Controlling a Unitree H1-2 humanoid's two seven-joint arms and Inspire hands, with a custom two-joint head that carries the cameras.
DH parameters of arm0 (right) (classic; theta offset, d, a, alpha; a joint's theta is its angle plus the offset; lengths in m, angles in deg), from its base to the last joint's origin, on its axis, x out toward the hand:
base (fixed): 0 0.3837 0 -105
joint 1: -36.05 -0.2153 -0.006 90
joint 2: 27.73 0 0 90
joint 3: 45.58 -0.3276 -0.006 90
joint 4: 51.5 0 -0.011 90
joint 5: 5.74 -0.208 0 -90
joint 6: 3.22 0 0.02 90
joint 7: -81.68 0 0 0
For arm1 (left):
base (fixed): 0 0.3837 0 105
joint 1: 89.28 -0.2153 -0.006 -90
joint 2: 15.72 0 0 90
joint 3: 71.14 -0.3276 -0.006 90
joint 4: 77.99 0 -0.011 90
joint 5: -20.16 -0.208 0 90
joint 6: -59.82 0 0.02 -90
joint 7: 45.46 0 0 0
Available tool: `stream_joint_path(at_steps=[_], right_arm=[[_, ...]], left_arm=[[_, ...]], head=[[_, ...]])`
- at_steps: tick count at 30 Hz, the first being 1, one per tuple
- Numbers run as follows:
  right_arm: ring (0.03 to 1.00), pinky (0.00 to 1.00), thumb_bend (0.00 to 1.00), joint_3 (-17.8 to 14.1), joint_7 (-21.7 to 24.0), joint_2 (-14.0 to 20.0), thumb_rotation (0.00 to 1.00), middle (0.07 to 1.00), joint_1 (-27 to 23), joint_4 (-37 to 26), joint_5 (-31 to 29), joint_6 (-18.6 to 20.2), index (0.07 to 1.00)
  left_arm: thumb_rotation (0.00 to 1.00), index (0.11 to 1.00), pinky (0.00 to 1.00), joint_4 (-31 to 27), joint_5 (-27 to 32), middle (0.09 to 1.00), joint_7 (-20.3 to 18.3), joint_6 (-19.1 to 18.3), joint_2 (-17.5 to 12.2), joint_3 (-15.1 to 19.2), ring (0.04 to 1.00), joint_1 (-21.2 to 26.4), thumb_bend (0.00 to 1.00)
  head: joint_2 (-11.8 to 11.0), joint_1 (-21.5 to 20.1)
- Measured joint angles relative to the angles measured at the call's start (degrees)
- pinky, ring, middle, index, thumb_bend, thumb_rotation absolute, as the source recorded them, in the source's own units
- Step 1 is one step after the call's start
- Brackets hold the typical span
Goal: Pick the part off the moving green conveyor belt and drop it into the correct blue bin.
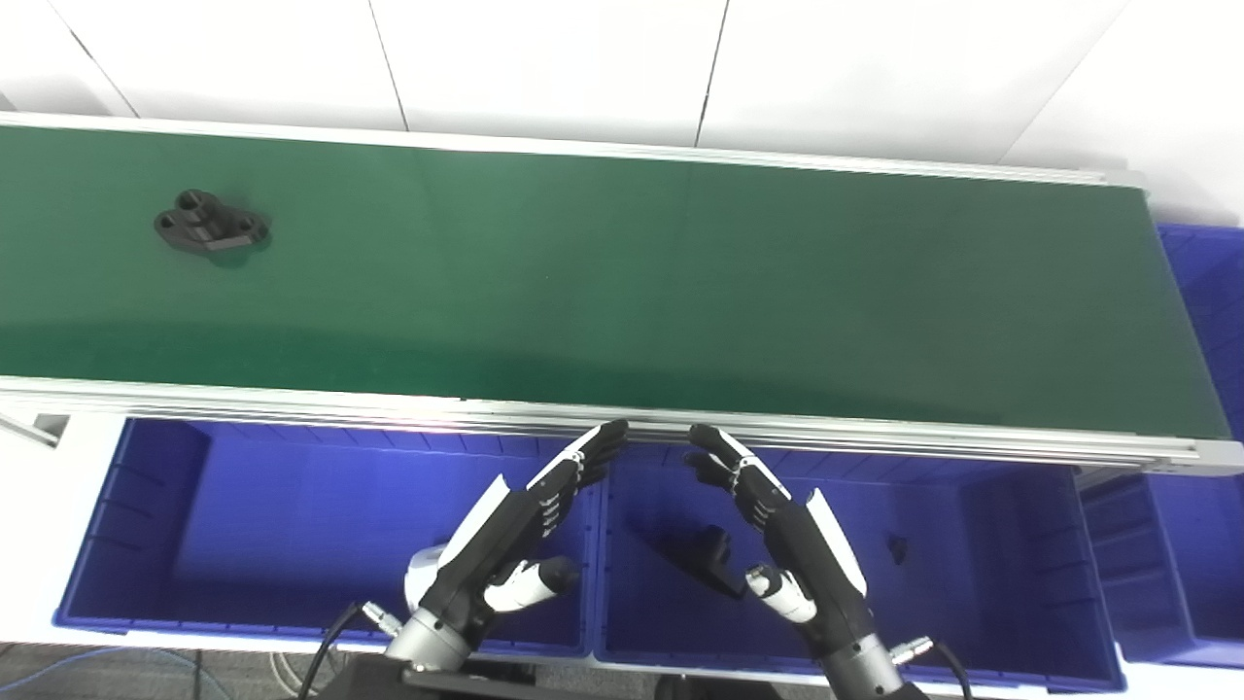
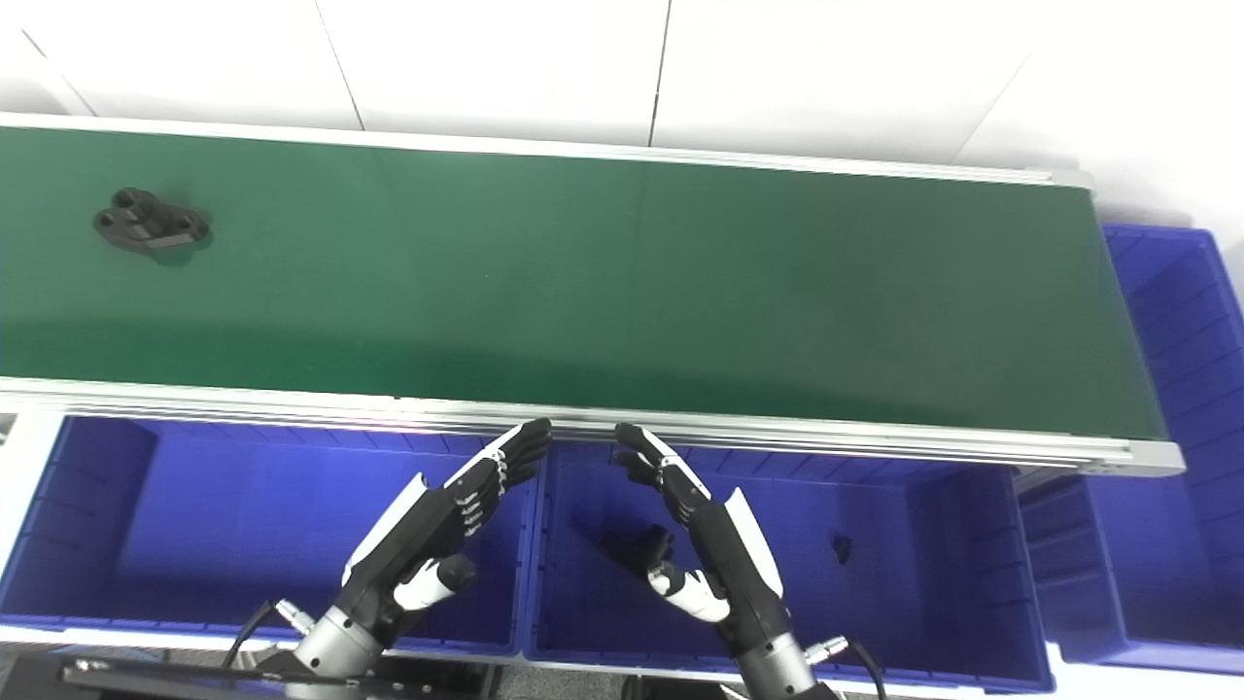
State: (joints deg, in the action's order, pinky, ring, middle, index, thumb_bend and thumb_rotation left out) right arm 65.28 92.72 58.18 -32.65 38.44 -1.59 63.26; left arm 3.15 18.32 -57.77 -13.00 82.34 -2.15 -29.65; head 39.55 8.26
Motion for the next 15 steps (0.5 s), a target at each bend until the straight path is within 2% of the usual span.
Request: stream_joint_path(at_steps=[13, 15], right_arm=[[0.87, 0.85, 0.88, 0.08, 0.02, 0.04, 0.93, 0.913, -0.11, 0.02, 0.0, 0.0, 0.907], [0.869, 0.85, 0.88, 0.09, 0.02, 0.03, 0.93, 0.913, -0.13, 0.23, 0.01, 0.0, 0.908]], left_arm=[[0.87, 0.943, 0.96, -0.01, 0.0, 0.96, 0.0, 0.0, 0.0, -0.01, 0.97, -0.01, 0.87], [0.87, 0.944, 0.96, 0.07, 0.01, 0.961, 0.0, 0.07, 0.0, -0.01, 0.971, 0.0, 0.87]], head=[[0.18, -0.09], [-0.61, 0.0]])
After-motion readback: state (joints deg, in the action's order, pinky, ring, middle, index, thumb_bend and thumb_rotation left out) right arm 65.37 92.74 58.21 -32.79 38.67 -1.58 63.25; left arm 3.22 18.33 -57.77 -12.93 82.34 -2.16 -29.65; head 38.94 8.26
